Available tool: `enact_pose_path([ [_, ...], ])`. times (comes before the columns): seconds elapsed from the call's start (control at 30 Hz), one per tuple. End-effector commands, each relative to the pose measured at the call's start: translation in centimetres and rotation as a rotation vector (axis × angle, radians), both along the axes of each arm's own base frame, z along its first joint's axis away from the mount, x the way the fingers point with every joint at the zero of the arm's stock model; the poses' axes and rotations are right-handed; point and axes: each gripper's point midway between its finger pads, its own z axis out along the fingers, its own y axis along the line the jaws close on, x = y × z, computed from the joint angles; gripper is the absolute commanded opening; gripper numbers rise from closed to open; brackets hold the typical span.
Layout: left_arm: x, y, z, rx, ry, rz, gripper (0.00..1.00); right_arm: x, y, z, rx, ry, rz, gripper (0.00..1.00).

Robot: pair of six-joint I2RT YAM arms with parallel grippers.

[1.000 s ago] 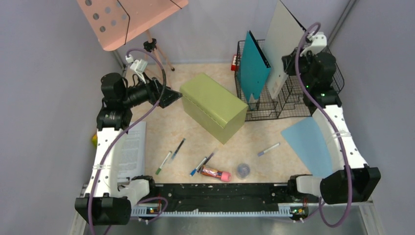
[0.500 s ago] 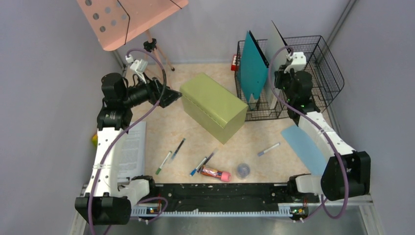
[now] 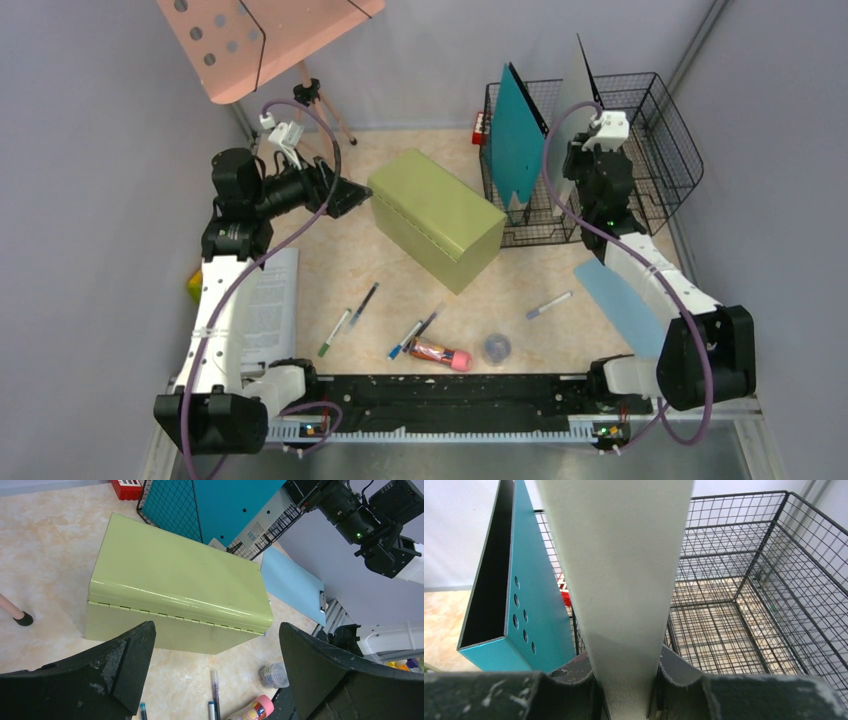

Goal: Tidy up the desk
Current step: Place the folder in the storage box.

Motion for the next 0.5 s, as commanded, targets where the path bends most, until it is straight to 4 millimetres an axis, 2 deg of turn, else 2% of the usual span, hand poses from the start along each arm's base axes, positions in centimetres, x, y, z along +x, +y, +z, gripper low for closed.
enact_pose_path([
  [0.0, 0.5, 0.1, 0.4, 0.003, -0.033, 0.004, 0.99, -0.1, 0.2, 6.4, 0.064, -0.168, -0.054, 0.00],
  [0.17, 0.6, 0.1, 0.3, 0.002, -0.031, 0.003, 0.99, 1.4, 0.9, 5.4, 0.100, -0.116, -0.099, 0.00],
  [0.3, 0.6, 0.1, 0.2, 0.002, -0.030, 0.004, 0.99, 1.9, 1.6, 5.6, 0.054, -0.138, -0.129, 0.00],
  [0.47, 0.8, 0.1, -0.1, 0.000, -0.022, 0.002, 0.99, 2.8, 1.1, 5.4, 0.049, -0.132, -0.190, 0.00],
])
